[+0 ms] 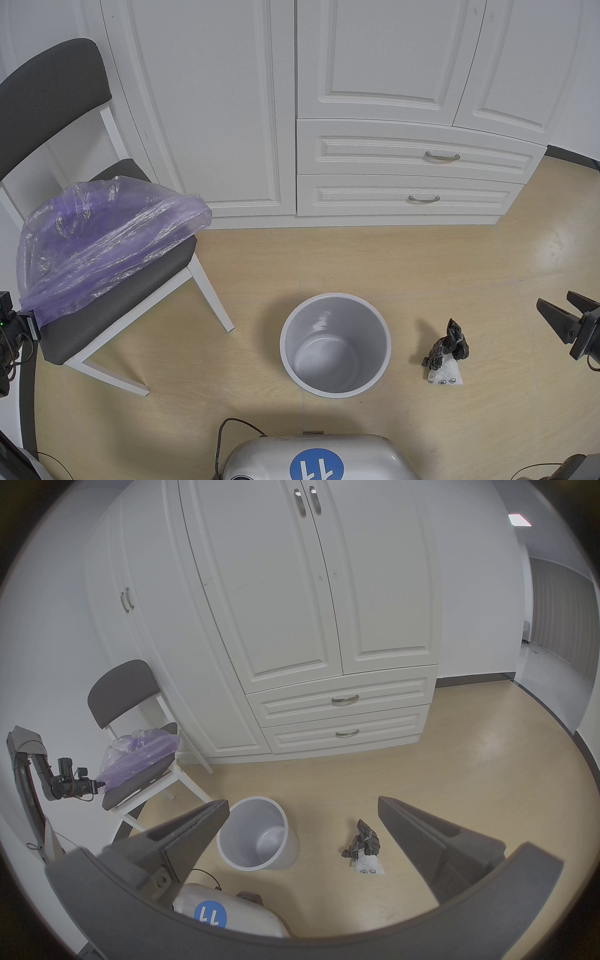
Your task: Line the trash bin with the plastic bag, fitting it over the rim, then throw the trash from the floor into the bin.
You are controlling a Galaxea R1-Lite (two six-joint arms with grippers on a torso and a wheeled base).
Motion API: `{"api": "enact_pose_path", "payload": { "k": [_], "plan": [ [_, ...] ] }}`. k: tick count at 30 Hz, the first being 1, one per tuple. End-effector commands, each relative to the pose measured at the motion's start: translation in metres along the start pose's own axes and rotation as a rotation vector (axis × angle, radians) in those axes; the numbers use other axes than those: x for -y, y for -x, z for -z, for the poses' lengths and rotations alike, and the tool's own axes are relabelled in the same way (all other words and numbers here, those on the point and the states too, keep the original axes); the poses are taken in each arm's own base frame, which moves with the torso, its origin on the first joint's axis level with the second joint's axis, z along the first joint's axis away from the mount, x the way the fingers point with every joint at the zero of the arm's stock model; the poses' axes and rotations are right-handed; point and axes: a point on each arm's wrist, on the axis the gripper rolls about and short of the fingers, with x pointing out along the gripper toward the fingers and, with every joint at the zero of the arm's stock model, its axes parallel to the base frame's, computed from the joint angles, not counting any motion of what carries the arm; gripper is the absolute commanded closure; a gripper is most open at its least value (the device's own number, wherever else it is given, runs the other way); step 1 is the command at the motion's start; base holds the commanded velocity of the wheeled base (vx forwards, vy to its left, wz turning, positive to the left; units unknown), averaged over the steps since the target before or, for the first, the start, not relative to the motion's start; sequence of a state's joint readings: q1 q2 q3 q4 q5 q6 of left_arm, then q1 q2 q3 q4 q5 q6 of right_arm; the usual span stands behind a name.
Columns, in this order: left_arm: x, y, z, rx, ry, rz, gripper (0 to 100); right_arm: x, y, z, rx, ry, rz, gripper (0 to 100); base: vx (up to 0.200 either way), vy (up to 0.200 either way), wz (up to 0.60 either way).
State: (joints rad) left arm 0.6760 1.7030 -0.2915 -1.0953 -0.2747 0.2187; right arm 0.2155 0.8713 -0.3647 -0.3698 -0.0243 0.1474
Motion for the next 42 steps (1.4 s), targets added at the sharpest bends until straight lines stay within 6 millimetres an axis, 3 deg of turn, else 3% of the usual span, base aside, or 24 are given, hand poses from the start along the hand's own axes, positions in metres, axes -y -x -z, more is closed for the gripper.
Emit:
{"api": "enact_pose_path", "payload": {
  "k": [1, 4, 5, 12, 18, 25, 32, 42],
  "plan": [
    [0.008, 0.002, -0.003, 0.045, -0.022, 0.022, 100, 0.000, 0.000, 0.000, 0.002, 0.002, 0.001, 0, 0.000, 0.000, 0.00],
    [0.011, 0.004, -0.004, 0.067, -0.028, 0.028, 100, 0.000, 0.000, -0.001, 0.007, 0.002, 0.002, 0, 0.000, 0.000, 0.00],
    [0.023, 0.009, -0.007, 0.133, -0.054, 0.060, 100, 0.000, 0.002, -0.003, 0.021, 0.007, 0.006, 0, 0.000, 0.000, 0.00],
    [0.054, 0.019, -0.019, 0.296, -0.111, 0.143, 100, 0.000, 0.005, -0.004, 0.028, 0.010, 0.008, 0, 0.000, 0.000, 0.00],
    [0.093, 0.031, -0.036, 0.399, -0.135, 0.251, 100, -0.001, 0.007, -0.006, 0.043, 0.025, 0.008, 0, 0.000, 0.000, 0.00],
    [0.158, 0.045, -0.050, 0.483, -0.148, 0.476, 100, -0.002, 0.011, -0.014, 0.072, 0.030, 0.005, 0, 0.000, 0.000, 0.00],
    [0.200, 0.048, -0.070, 0.569, -0.137, 0.587, 100, -0.003, 0.012, -0.021, 0.055, 0.031, 0.006, 0, 0.000, 0.000, 0.00],
    [0.255, 0.071, -0.076, 0.597, -0.091, 0.652, 100, -0.004, 0.004, -0.020, 0.025, 0.035, 0.001, 0, 0.000, 0.000, 0.00]
  ]
}}
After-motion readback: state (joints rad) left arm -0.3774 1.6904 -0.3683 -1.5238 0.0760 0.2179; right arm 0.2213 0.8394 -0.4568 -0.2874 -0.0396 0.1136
